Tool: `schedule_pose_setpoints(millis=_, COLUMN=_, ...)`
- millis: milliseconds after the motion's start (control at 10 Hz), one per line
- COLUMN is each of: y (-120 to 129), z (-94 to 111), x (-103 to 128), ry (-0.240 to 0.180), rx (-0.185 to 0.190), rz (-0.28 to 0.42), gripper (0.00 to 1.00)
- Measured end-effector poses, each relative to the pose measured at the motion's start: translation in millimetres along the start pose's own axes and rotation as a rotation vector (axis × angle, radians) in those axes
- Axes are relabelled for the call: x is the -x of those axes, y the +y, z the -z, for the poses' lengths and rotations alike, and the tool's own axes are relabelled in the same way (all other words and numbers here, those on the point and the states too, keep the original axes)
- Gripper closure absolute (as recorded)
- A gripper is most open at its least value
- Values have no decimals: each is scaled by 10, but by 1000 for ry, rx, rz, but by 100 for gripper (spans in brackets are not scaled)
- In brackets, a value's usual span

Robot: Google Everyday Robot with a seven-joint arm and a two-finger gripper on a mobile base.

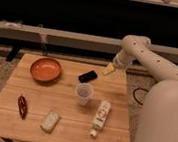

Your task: Place the ceramic cup in the ceramic bowl

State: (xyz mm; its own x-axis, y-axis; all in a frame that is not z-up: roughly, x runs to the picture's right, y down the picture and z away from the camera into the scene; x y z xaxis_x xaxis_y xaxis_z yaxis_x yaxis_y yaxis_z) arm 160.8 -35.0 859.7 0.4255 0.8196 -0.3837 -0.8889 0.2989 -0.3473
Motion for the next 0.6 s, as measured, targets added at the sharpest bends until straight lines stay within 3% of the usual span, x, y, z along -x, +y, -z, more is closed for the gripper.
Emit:
schedule_pose_setpoints(millis=400, y=10, z=-2, x=6, ry=2, rx=-2, rz=5, gripper=20)
schedule_pose_setpoints(millis=600, y=152, z=-6, x=-56, ry=18, rx=-1, rz=56, gripper=20)
